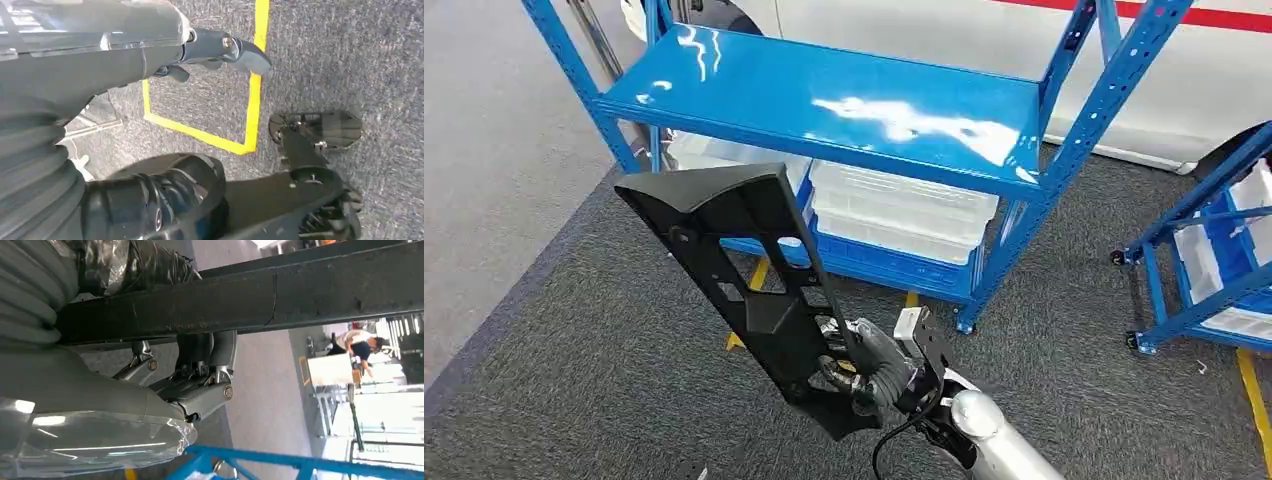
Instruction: Take the parts from the cabinet and place them on the table.
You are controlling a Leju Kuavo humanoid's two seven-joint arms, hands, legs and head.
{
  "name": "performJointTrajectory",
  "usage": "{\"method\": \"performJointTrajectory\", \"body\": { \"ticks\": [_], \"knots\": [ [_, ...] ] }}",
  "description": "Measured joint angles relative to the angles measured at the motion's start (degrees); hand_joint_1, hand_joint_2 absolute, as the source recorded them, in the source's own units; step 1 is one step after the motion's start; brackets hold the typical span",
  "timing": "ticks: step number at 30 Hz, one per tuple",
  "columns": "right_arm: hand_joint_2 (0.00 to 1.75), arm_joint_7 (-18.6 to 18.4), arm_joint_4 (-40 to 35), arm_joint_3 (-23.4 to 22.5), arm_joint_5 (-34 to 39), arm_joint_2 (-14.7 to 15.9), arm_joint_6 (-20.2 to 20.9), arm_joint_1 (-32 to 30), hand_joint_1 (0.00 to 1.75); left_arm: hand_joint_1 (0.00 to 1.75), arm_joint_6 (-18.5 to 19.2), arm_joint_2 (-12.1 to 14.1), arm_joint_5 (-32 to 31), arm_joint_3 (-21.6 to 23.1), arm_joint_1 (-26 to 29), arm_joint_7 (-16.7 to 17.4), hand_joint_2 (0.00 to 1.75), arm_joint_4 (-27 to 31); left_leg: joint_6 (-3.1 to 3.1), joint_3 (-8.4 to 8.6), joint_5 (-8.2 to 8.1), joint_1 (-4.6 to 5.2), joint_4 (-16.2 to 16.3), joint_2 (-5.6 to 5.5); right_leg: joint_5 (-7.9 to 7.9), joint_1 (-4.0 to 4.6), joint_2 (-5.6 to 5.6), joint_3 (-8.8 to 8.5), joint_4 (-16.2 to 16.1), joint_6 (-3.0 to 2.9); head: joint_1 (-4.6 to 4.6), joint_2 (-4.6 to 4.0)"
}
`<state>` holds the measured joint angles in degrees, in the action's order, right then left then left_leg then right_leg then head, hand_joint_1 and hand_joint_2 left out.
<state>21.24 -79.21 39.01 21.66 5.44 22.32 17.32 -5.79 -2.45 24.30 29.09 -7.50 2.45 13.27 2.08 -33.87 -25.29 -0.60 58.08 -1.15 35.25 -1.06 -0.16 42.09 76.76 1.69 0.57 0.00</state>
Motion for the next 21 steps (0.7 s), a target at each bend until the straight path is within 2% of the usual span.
{"method": "performJointTrajectory", "body": {
  "ticks": [1, 2, 3, 4, 5, 6, 7, 9, 10, 11, 12, 13, 14, 15, 16, 17, 18, 19, 21],
  "knots": [
    [1.75, 0.00, -0.22, 0.00, -0.11, 0.04, 0.09, -0.52, 1.75, 0.00, 0.00, 0.09, -0.37, 0.39, 0.18, 0.09, 1.75, 0.00, 0.02, -0.13, 0.05, 0.11, 0.16, -0.66, -0.84, 0.06, 0.02, -0.41, -0.31, -0.20, -0.02, 0.00],
    [1.75, 0.00, -0.64, 0.00, -0.22, 0.13, 0.15, -1.15, 1.75, 0.00, 0.02, 0.13, -0.79, 0.81, 0.35, 0.15, 1.75, 0.00, 0.01, -0.20, 0.05, 0.16, 0.33, -1.41, -2.90, 0.16, 0.11, -2.31, -3.52, -0.51, 0.00, 0.00],
    [1.75, 0.00, -1.14, -0.02, -0.35, 0.18, 0.17, -1.65, 1.75, 0.00, 0.04, 0.22, -1.18, 1.18, 0.47, 0.17, 1.75, 0.00, -0.01, -0.20, 0.05, 0.23, 0.48, -2.09, -5.24, 0.24, 0.50, -4.91, -8.25, -0.87, 0.00, 0.00],
    [1.75, 0.00, -1.68, -0.02, -0.48, 0.24, 0.17, -1.98, 1.75, 0.00, 0.09, 0.22, -1.57, 1.44, 0.51, 0.20, 1.75, 0.00, -0.07, -0.23, 0.02, 0.26, 0.67, -2.69, -7.53, 0.30, 2.08, -7.77, -13.62, -1.32, 0.00, 0.00],
    [1.75, 0.00, -2.10, -0.02, -0.59, 0.28, 0.17, -2.13, 1.75, 0.00, 0.09, 0.22, -1.83, 1.73, 0.53, 0.20, 1.75, 0.00, -0.27, -0.48, 0.05, 0.30, 0.80, -3.14, -6.95, 0.33, 4.35, -9.05, -16.02, -1.76, -0.02, 0.00],
    [1.75, 0.02, -2.54, -0.02, -0.68, 0.31, 0.20, -2.40, 1.75, 0.00, 0.09, 0.26, -2.05, 2.03, 0.38, 0.22, 1.75, 0.00, -0.65, -0.86, 0.13, 0.48, 1.30, -3.74, -7.06, 0.16, 4.23, -9.12, -17.18, -1.54, -0.04, 0.00],
    [1.75, 0.02, -2.93, -0.04, -0.72, 0.37, 0.20, -2.68, 1.75, 0.00, 0.07, 0.31, -2.29, 2.36, 0.43, 0.24, 1.75, 0.00, -1.07, -1.09, 0.39, 0.28, 1.04, -4.14, -7.10, 0.39, 3.73, -9.07, -16.96, -1.57, 0.00, 0.00],
    [1.75, 0.00, -3.43, -0.04, -0.79, 0.42, 0.20, -2.96, 1.75, 0.00, -0.02, 0.39, -2.32, 2.62, 0.83, 0.28, 1.75, 0.00, -1.85, -1.29, 0.78, 0.14, 0.68, -5.21, -7.36, 0.48, 2.78, -9.13, -17.12, -2.00, -0.02, 0.00],
    [1.75, 0.00, -3.74, -0.04, -0.81, 0.39, 0.18, -3.02, 1.75, 0.00, -0.04, 0.70, -2.31, 2.64, 0.90, 0.31, 1.75, 0.00, -2.07, -1.56, 0.38, 0.23, 0.99, -4.42, -7.70, -0.02, 2.11, -9.33, -17.87, -2.41, -0.02, 0.00],
    [1.75, 0.00, -3.96, -0.04, -0.81, 0.37, 0.20, -3.11, 1.75, 0.00, -0.02, 0.70, -2.32, 2.73, 0.98, 0.33, 1.75, 0.00, -2.41, -1.98, -0.78, 0.34, 2.20, -1.92, -7.91, -0.05, 1.49, -9.43, -18.12, -2.75, -0.13, 0.00],
    [1.75, 0.07, -4.20, -0.04, -0.79, 0.37, 0.20, -3.19, 1.75, 0.00, -0.02, 0.70, -2.32, 2.84, 0.90, 0.33, 1.75, 0.00, -2.76, -3.40, -2.99, 0.29, 5.49, -0.43, -8.00, -0.05, 0.86, -9.39, -18.15, -2.92, -0.22, 0.00],
    [1.75, 0.04, -4.33, -0.04, -0.79, 0.39, 0.20, -3.29, 1.75, 0.00, -0.02, 0.70, -2.32, 2.93, 0.75, 0.33, 1.75, 0.00, -3.10, -5.45, -5.37, 0.08, 10.08, 0.24, -8.00, 0.03, 0.07, -9.28, -18.13, -2.93, -0.22, 0.00],
    [1.75, 0.02, -4.33, -0.04, -0.79, 0.42, 0.20, -3.53, 1.75, 0.00, -0.02, 0.72, -2.31, 2.97, 0.66, 0.33, 1.75, 0.00, -3.39, -7.62, -7.50, -0.08, 15.04, 0.46, -7.99, 0.10, -0.81, -9.16, -18.09, -2.94, -0.22, 0.00],
    [1.75, 0.02, -4.33, -0.04, -0.79, 0.42, 0.20, -3.76, 1.75, 0.00, -0.02, 0.72, -2.32, 3.04, 0.65, 0.33, 1.75, 0.00, -3.62, -8.78, -8.24, -0.19, 17.88, 0.63, -7.99, 0.14, -1.54, -9.08, -18.04, -2.94, -0.22, 0.00],
    [1.75, 0.00, -4.33, -0.04, -0.81, 0.42, 0.20, -3.90, 1.75, 0.00, -0.02, 0.79, -2.34, 3.10, 0.73, 0.33, 1.75, 0.00, -3.73, -8.62, -7.67, -0.27, 18.06, 0.79, -7.99, 0.14, -2.22, -9.07, -18.01, -2.93, -0.22, 0.00],
    [1.75, 0.00, -4.37, -0.04, -0.83, 0.42, 0.18, -3.97, 1.75, 0.00, -0.02, 0.81, -2.40, 3.19, 0.79, 0.35, 1.75, 0.00, -3.75, -7.18, -6.04, -0.33, 15.64, 0.92, -7.98, 0.14, -2.82, -9.08, -17.99, -2.92, -0.24, 0.00],
    [1.75, 0.00, -4.50, -0.04, -0.94, 0.42, 0.11, -3.98, 1.75, 0.00, -0.02, 0.85, -2.58, 3.32, 0.94, 0.37, 1.75, 0.00, -3.66, -4.42, -3.63, -0.35, 10.88, 1.29, -7.94, 0.13, -3.39, -9.16, -17.99, -2.86, -0.22, 0.00],
    [1.75, 0.00, -4.70, -0.04, -1.03, 0.42, 0.02, -4.00, 1.75, 0.00, -0.02, 0.87, -2.78, 3.43, 0.94, 0.37, 1.75, 0.00, -3.53, -2.50, -2.16, -0.34, 7.39, 1.74, -7.93, 0.14, -3.74, -9.21, -17.99, -2.83, -0.24, 0.00],
    [1.75, 0.00, -4.70, -0.04, -1.03, 0.42, 0.02, -4.00, 1.75, 0.00, -0.02, 0.87, -2.78, 3.43, 0.94, 0.37, 1.75, 0.00, -3.53, -2.50, -2.16, -0.34, 7.39, 1.74, -7.93, 0.14, -3.74, -9.21, -17.99, -2.83, -0.24, 0.00]
  ]
}}
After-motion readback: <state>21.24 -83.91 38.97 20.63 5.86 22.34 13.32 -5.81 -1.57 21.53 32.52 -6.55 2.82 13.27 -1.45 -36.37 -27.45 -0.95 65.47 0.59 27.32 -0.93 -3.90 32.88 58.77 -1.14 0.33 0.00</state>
